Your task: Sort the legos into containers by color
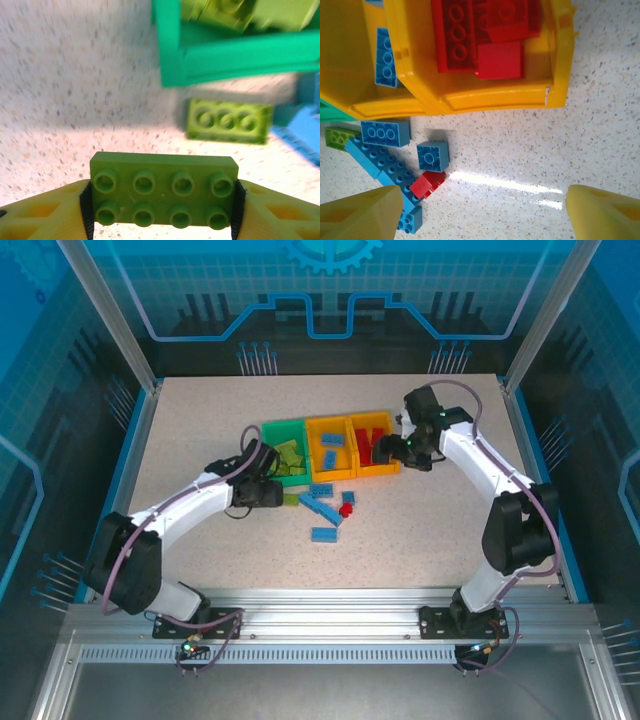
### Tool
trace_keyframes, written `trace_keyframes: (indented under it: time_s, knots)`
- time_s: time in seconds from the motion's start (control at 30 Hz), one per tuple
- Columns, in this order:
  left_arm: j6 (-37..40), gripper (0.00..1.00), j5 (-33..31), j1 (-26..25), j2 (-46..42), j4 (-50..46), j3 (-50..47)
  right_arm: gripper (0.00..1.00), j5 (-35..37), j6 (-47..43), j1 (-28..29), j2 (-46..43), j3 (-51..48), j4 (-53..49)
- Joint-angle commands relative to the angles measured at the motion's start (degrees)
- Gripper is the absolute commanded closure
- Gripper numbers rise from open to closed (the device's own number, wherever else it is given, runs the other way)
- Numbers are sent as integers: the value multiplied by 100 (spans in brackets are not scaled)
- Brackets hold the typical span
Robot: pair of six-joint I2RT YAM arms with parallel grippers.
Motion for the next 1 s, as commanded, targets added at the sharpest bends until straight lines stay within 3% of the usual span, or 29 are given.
trace_keyframes:
  time_s: [0.0, 0.3, 0.47, 0.67, 0.87, 0.97]
  knots:
    - [202, 32, -205, -27, -103, -166, 661, 15, 41, -13, 225, -282, -362, 212]
    - [480, 31, 498, 339, 1484, -169, 2516, 18, 511, -263, 1332, -536, -998, 649]
    - [264, 31, 928, 553, 2018, -13, 2769, 23, 800, -686, 1893, -506, -1004, 791]
    - [-5, 27, 1174, 665, 2271, 27, 2799, 37, 1086, -1050, 2562, 54, -649, 808]
    - [-195, 6, 1334, 665, 2041, 207, 2604, 37, 1593, -1399, 3122, 879, -58, 532]
    - [-268, 1, 1314, 665, 1810, 272, 2465, 39, 1665, -1462, 3204, 1152, 99, 433]
